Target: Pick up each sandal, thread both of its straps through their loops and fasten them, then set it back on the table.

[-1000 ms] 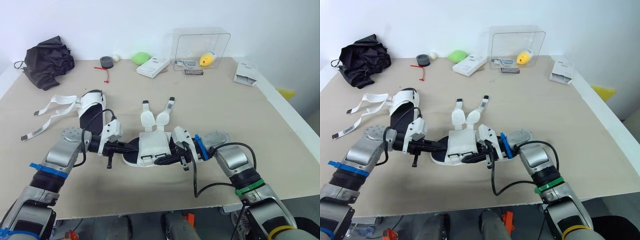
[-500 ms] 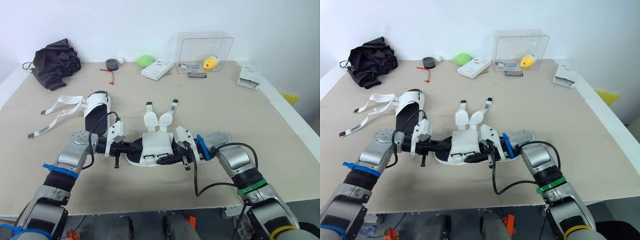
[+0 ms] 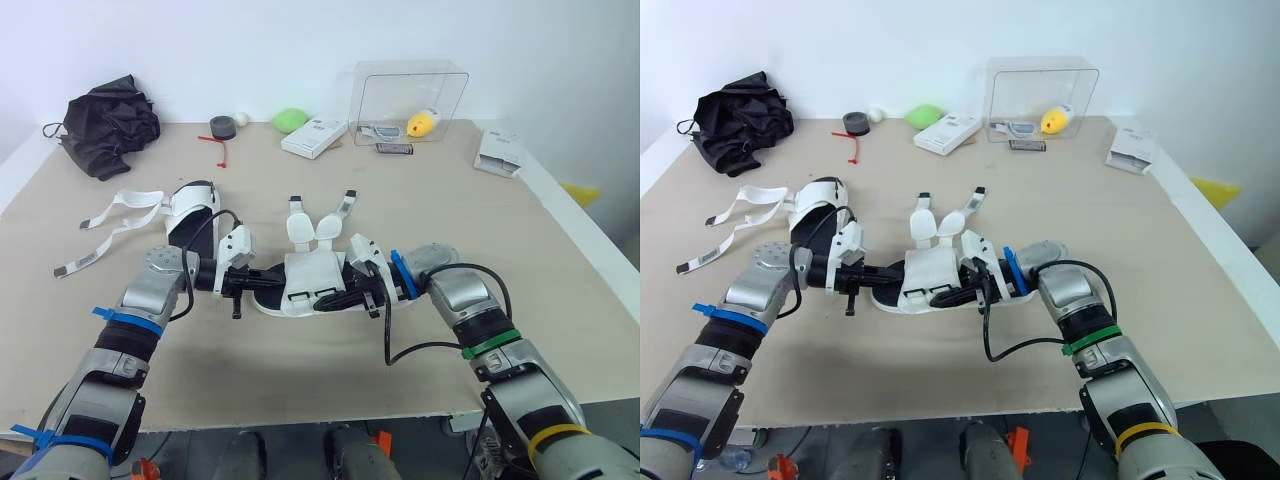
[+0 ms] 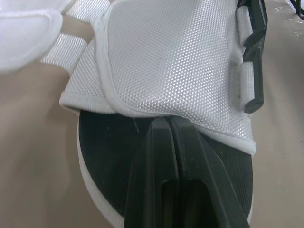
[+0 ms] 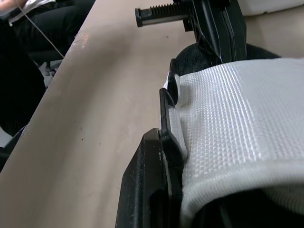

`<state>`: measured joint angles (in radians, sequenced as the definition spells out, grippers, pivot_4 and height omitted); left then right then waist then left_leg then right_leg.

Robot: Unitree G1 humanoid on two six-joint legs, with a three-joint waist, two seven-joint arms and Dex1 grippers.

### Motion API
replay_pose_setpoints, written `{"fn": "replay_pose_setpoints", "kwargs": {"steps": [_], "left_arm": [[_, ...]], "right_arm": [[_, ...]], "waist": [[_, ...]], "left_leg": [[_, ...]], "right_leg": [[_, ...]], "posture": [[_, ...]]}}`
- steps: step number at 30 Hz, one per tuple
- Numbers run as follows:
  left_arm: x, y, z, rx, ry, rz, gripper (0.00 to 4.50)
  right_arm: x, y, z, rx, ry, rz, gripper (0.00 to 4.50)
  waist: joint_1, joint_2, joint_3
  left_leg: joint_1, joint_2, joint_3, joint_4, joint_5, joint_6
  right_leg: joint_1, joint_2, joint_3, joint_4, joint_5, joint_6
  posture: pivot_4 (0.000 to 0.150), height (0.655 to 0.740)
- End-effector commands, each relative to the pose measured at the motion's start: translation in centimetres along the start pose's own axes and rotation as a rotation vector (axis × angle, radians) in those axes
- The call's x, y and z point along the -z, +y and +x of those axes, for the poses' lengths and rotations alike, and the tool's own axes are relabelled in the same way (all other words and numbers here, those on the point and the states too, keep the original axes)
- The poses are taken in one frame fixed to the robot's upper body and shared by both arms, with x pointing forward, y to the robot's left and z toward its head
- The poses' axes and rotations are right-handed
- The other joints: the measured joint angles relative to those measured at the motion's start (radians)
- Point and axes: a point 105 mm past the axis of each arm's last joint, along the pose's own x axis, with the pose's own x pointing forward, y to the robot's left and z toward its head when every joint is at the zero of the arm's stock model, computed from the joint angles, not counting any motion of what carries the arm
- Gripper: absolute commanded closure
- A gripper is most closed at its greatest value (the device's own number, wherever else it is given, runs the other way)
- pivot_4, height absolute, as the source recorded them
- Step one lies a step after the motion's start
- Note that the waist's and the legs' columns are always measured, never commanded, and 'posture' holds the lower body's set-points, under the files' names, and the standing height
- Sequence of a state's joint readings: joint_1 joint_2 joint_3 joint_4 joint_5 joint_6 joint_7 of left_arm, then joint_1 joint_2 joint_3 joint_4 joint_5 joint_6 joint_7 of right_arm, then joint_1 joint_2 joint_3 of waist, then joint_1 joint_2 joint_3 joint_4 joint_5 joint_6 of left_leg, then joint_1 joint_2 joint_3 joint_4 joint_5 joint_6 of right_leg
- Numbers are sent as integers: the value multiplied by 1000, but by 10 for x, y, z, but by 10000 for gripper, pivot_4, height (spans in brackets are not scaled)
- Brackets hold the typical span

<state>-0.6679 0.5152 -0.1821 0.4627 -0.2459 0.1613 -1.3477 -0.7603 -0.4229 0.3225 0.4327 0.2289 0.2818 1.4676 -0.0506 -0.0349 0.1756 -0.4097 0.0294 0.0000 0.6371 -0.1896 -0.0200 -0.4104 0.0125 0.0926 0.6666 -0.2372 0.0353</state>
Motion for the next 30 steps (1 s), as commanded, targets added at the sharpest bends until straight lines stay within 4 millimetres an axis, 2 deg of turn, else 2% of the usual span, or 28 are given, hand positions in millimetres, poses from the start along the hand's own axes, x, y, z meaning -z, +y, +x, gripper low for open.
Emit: {"fn": "replay_pose_setpoints", "kwargs": {"steps": [1,11,16,23,26,30], "left_arm": [[19,-4,-5,-6,51,-30,44237],[42,-8,5,-6,69,-80,44237],[44,-7,24,10,20,-117,44237],[60,-19,24,91,95,-80,44237],[81,-31,18,170,245,10,44237],[88,-36,15,219,298,55,44237]], "right_arm": [[0,-1,-2,7,-11,-1,45000],[4,1,0,7,-16,15,45000],[4,4,1,4,-20,16,45000],[3,7,1,13,-27,16,45000],[3,6,1,20,-25,19,45000],[3,5,-1,28,-19,31,45000]], "waist": [[0,0,0],[0,1,-2],[4,2,-6],[8,3,-16],[7,4,-21],[6,9,-28]], "left_leg": [[0,0,0,0,0,0],[3,0,0,0,0,0],[3,0,0,0,0,0],[3,-2,-1,2,0,0],[3,-1,-1,1,0,0],[4,-1,-1,-1,-3,0]], "right_leg": [[0,0,0,0,0,0],[3,0,-1,0,0,-1],[3,0,-1,0,0,-1],[5,-1,-1,0,-2,-4],[5,-1,-2,0,-3,-3],[5,-1,-2,0,-5,-2]], "posture": [[1500,7400],[1500,7400],[1500,7400],[1500,7400],[1500,7400],[1500,7400]]}}
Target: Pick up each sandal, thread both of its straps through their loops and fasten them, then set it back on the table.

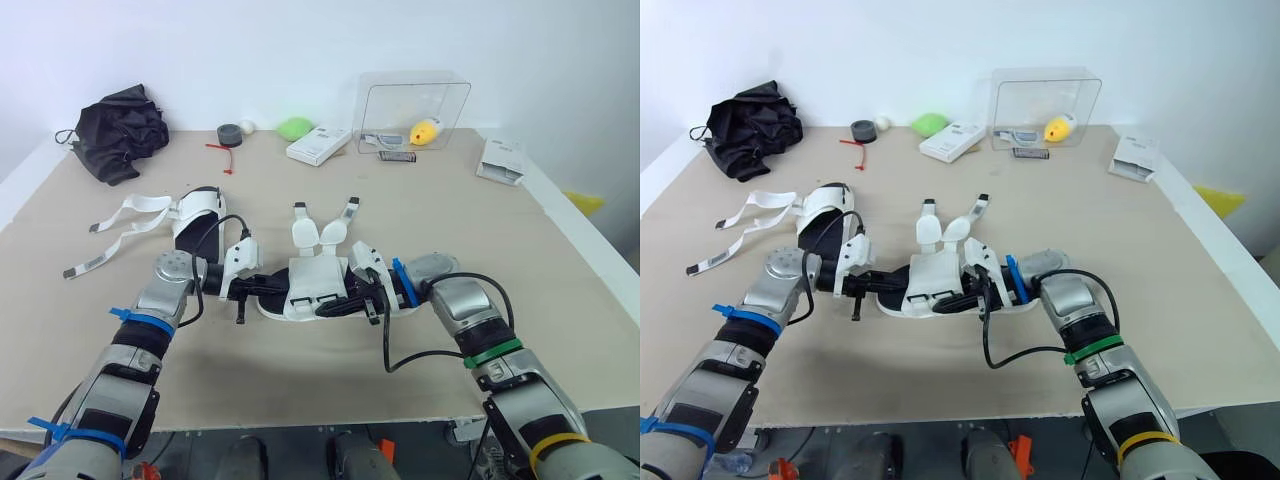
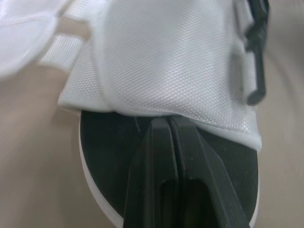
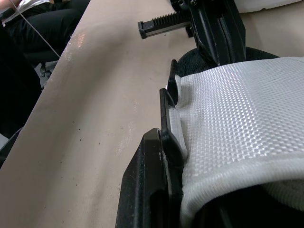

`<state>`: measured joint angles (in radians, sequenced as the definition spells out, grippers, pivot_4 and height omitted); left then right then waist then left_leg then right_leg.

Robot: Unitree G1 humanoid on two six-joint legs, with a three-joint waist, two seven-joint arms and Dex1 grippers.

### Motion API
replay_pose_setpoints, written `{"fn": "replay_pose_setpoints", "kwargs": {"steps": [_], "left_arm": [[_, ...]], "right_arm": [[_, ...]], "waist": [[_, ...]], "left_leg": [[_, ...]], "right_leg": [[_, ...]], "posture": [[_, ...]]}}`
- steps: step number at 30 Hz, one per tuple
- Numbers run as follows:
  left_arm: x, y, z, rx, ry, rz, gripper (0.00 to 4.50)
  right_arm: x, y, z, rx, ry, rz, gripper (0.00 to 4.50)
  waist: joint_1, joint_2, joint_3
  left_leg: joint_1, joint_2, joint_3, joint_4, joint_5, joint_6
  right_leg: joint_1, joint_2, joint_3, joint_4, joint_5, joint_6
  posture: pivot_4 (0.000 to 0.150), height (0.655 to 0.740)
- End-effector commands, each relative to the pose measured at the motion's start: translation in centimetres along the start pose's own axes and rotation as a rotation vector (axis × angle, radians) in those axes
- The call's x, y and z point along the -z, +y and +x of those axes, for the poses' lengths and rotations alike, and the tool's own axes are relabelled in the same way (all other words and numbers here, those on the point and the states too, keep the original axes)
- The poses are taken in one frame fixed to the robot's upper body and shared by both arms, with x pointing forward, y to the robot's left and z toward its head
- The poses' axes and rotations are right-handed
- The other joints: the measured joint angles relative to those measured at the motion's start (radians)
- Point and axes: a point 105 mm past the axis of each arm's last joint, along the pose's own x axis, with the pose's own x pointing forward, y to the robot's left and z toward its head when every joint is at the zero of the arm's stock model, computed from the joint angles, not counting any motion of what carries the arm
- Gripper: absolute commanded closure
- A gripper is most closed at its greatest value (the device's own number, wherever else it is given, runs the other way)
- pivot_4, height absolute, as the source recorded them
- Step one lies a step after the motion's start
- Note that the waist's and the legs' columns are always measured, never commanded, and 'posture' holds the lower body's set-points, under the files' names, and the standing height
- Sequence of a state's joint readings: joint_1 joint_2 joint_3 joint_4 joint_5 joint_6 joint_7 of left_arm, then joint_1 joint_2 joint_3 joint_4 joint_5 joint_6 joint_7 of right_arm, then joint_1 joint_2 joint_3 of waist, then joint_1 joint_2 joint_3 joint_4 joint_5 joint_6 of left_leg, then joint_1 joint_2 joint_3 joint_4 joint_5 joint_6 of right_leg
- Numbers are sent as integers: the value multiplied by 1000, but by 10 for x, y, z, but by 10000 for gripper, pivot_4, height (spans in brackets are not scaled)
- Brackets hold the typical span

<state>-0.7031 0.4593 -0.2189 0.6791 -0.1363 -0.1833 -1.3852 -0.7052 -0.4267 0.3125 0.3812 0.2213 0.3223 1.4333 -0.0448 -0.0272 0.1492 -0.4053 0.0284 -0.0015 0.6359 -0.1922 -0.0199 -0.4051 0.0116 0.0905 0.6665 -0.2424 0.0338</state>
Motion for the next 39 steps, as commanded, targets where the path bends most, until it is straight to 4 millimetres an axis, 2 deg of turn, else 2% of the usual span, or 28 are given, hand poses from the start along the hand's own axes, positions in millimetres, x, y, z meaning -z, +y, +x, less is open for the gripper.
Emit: {"fn": "replay_pose_setpoints", "kwargs": {"steps": [1,4,7,9,10,11,14,17,20,23,25,27,31,34,39], "left_arm": [[62,-46,6,194,237,-121,44237],[61,-44,6,182,229,-126,44237],[61,-43,7,166,212,-145,45000],[60,-43,8,158,199,-160,45000],[60,-43,8,156,194,-164,45000],[58,-42,10,148,178,-178,45000],[53,-41,12,131,150,-196,45000],[53,-42,10,132,165,-174,45000],[54,-40,7,115,180,-151,45000],[51,-39,5,110,173,-144,45000],[49,-39,4,112,171,-132,45000],[47,-39,4,117,173,-119,45000],[41,-35,7,114,163,-91,45000],[37,-31,8,100,152,-80,45000],[37,-30,8,83,148,-84,45000]], "right_arm": [[-7,1,-3,0,-17,-9,45000],[-7,0,-5,2,-13,5,45000],[-8,2,-10,-8,-17,50,33133],[-8,4,-15,-6,-6,55,23284],[-8,4,-18,2,0,55,21330],[-9,4,-23,12,0,59,14615],[-11,6,-42,52,-1,67,983],[-13,7,-64,107,-9,62,312],[-27,0,-84,192,-69,68,312],[-49,-12,-97,270,-178,120,312],[-58,-30,-101,370,-219,185,312],[-66,-46,-99,428,-269,304,312],[-54,-77,-85,530,-253,617,312],[-51,-81,-74,497,-250,725,312],[-49,-80,-58,431,-234,757,312]], "waist": [[0,2,-2],[0,3,-4],[0,4,-6],[0,5,-7],[0,6,-8],[0,6,-8],[0,8,-9],[0,9,-9],[-1,9,-10],[-5,10,-10],[-8,11,-10],[-9,11,-10],[-6,11,-10],[-1,11,-10],[-1,12,-10]], "left_leg": [[0,0,0,0,-1,1],[0,0,0,0,-2,3],[0,0,0,0,-2,4],[0,0,0,0,-2,4],[1,0,0,0,-2,4],[1,0,0,0,-3,4],[1,0,0,0,-3,4],[1,0,0,0,-4,3],[1,0,1,0,-4,3],[2,0,1,0,-5,3],[3,1,2,-1,-5,3],[3,1,2,-1,-5,4],[2,1,2,-2,-6,5],[0,0,3,-2,-11,13],[-1,-1,4,-2,-12,15]], "right_leg": [[0,0,0,0,-1,0],[0,0,0,0,-2,0],[0,0,0,0,-2,0],[0,0,0,0,-2,0],[0,0,0,0,-2,0],[0,0,0,0,-2,-1],[0,0,0,0,-3,-1],[0,0,0,0,-4,-1],[0,0,1,0,-4,0],[0,0,1,0,-4,-1],[0,1,3,0,-4,-1],[0,1,2,0,-4,-2],[-1,1,3,0,-5,-2],[-1,0,4,0,-8,-1],[-2,-1,5,0,-9,0]], "posture": [[1500,7400],[1500,7400],[1500,7400],[1500,7400],[1500,7400],[1500,7400],[1500,7400],[1500,7400],[1500,7400],[1500,7400],[1500,7400],[1500,7400],[1500,7400],[1500,7400],[1500,7400]]}}
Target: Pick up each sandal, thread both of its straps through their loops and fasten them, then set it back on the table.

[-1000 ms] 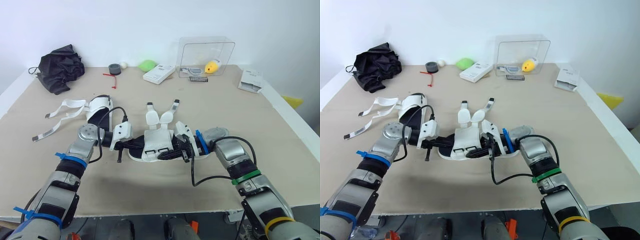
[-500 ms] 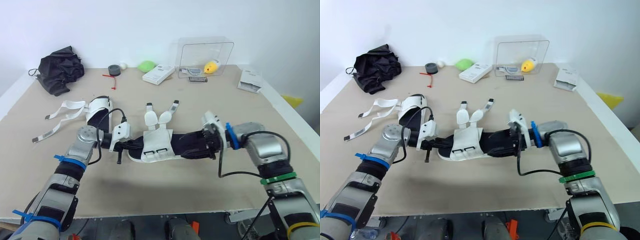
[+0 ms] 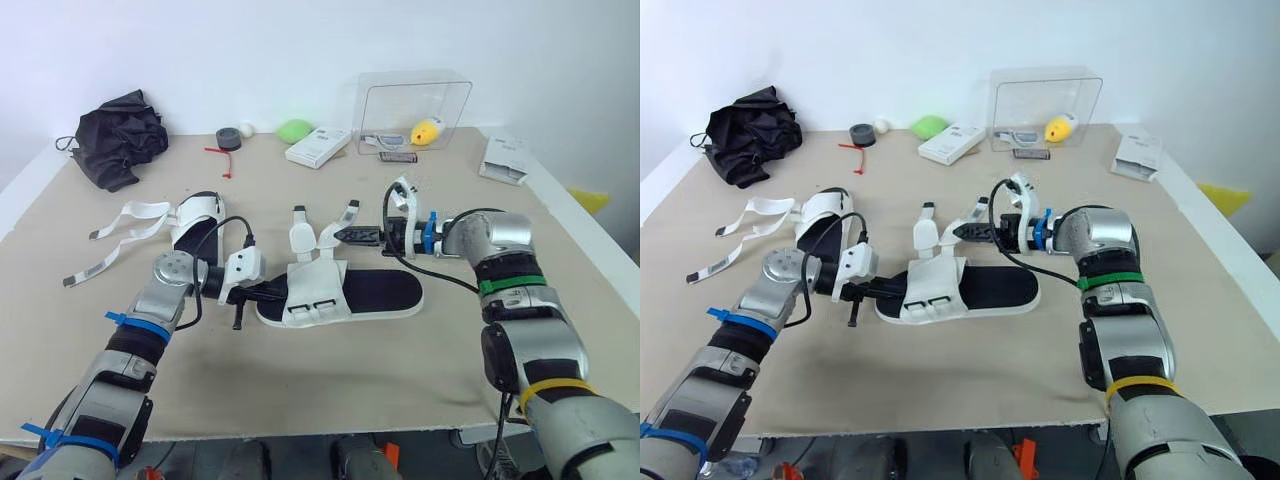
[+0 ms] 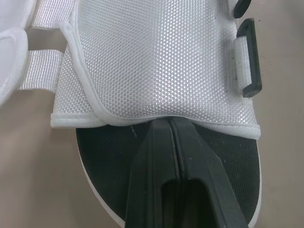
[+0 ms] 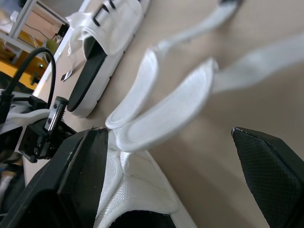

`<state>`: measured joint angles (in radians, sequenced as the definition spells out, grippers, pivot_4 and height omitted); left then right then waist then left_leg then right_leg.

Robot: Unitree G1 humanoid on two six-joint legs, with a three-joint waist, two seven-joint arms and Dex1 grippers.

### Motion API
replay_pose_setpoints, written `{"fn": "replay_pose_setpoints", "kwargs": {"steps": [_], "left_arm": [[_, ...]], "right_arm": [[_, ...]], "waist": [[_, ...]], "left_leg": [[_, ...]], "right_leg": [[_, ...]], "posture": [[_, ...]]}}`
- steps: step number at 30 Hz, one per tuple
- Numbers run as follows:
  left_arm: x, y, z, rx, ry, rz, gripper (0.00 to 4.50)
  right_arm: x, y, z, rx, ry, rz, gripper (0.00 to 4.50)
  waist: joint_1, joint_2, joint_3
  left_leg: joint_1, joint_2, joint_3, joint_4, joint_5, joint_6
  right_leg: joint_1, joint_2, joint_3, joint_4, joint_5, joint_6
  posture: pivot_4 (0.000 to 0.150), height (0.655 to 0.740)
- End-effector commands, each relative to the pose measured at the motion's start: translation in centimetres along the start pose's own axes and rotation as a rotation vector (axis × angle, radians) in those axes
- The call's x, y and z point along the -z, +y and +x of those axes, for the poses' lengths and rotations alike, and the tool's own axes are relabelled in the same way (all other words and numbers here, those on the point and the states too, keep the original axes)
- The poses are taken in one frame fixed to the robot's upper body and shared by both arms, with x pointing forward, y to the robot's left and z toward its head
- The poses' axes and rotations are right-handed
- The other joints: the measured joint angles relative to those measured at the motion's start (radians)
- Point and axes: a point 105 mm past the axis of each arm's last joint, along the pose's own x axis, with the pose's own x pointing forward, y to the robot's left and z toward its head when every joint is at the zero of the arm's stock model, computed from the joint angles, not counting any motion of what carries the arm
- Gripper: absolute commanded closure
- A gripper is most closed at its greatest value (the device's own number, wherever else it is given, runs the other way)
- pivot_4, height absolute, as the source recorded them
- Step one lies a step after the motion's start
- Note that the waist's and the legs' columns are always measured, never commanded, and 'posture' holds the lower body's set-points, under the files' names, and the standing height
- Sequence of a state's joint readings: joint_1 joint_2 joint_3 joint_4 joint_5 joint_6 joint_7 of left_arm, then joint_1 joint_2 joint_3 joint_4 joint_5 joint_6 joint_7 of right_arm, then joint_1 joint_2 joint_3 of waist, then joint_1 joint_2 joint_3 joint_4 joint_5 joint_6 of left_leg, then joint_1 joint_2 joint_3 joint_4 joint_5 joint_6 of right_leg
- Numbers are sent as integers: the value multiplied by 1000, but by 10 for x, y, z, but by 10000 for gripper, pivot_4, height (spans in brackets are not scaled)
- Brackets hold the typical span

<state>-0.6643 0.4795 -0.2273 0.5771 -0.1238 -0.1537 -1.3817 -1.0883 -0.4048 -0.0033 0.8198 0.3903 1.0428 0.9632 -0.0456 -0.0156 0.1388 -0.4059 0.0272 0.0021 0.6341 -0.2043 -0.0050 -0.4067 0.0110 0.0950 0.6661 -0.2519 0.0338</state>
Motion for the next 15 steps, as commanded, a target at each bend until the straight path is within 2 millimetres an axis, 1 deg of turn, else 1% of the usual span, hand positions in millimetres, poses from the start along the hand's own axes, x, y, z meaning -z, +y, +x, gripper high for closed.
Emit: {"fn": "replay_pose_setpoints", "kwargs": {"steps": [1,5,9,15], "left_arm": [[39,-24,9,69,123,-120,45000],[40,-25,9,65,123,-121,45000],[39,-24,9,60,122,-122,45000],[40,-24,6,55,127,-125,45000]], "right_arm": [[-11,15,7,-68,-13,-32,312],[-17,20,20,-97,-51,-48,312],[-29,18,27,-75,-135,-19,312],[-35,14,36,-49,-209,14,312]], "waist": [[-1,0,0],[-3,0,0],[-3,0,0],[-3,0,0]], "left_leg": [[0,0,0,0,0,0],[1,0,0,1,0,0],[1,0,0,2,0,0],[1,0,0,2,0,0]], "right_leg": [[0,0,0,0,0,0],[1,1,0,0,2,0],[1,1,0,0,2,1],[1,1,1,0,2,1]], "posture": [[1500,7400],[1500,7400],[1500,7400],[1500,7400]]}}
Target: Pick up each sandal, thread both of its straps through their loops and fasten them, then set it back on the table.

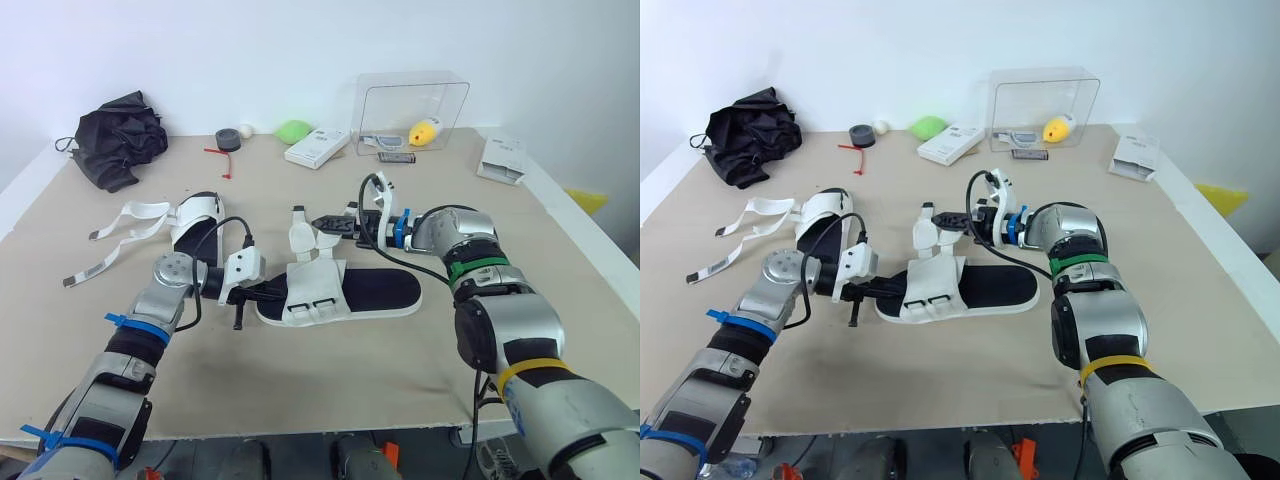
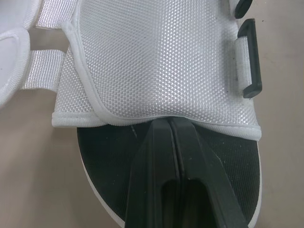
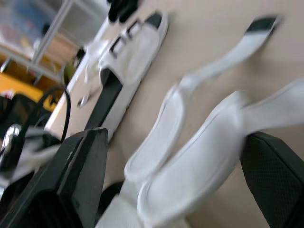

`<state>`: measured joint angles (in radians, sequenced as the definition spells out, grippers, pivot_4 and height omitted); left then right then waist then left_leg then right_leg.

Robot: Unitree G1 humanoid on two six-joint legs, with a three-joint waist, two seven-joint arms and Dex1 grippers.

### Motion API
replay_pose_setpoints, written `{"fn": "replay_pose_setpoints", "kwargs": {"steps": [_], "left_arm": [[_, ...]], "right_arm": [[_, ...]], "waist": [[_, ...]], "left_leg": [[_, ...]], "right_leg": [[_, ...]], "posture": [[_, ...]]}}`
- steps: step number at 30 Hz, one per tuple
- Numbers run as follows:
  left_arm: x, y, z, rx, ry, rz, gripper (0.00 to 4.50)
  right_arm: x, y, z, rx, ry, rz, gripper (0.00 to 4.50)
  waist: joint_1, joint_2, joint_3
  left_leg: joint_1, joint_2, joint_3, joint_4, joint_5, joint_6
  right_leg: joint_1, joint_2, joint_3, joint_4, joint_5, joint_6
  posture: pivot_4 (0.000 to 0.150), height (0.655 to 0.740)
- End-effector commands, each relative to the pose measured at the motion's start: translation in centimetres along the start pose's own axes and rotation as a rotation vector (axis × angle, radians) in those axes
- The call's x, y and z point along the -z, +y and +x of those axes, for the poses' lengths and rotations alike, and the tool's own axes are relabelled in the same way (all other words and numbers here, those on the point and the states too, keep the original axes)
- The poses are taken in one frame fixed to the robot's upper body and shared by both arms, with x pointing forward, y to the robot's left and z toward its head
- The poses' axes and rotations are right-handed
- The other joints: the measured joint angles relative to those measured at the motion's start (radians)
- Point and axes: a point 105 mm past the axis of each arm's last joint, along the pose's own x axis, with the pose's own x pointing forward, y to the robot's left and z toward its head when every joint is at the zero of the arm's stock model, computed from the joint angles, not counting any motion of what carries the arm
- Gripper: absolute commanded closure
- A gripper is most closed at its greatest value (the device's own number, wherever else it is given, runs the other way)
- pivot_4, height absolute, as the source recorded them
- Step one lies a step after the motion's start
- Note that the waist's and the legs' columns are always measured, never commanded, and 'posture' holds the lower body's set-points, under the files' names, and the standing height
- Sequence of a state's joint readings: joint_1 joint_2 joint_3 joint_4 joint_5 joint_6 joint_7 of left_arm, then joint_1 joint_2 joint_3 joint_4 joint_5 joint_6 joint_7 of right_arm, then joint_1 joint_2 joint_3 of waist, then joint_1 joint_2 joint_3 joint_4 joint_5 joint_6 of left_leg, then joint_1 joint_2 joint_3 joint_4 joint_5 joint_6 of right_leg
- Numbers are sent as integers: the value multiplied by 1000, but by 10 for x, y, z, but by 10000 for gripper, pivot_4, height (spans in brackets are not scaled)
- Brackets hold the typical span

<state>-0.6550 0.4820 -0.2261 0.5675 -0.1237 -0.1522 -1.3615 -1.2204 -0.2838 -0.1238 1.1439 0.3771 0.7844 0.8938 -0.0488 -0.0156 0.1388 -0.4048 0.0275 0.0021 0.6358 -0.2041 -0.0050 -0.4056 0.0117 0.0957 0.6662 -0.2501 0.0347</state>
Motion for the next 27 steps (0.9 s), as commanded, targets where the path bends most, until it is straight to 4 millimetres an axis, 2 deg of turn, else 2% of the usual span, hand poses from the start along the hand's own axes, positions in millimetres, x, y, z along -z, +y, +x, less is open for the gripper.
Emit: {"fn": "replay_pose_setpoints", "kwargs": {"steps": [1,7,19,27], "left_arm": [[39,-25,5,74,127,-123,45000],[39,-25,4,67,129,-126,45000],[40,-29,4,62,125,-134,45000],[40,-31,4,58,122,-139,45000]], "right_arm": [[-16,8,6,-10,-74,-15,312],[-13,3,16,33,-122,8,312],[-30,-2,20,133,-238,25,312],[-25,-2,24,138,-231,17,312]], "waist": [[-1,0,0],[-2,0,0],[-3,0,0],[-4,0,0]], "left_leg": [[0,0,0,0,0,0],[0,0,0,0,0,0],[0,0,1,-1,0,0],[0,0,1,-2,0,0]], "right_leg": [[0,0,0,0,0,0],[0,0,1,0,0,0],[0,0,1,0,0,0],[-1,0,1,0,-1,0]], "posture": [[1500,7400],[1500,7400],[1500,7400],[1500,7400]]}}
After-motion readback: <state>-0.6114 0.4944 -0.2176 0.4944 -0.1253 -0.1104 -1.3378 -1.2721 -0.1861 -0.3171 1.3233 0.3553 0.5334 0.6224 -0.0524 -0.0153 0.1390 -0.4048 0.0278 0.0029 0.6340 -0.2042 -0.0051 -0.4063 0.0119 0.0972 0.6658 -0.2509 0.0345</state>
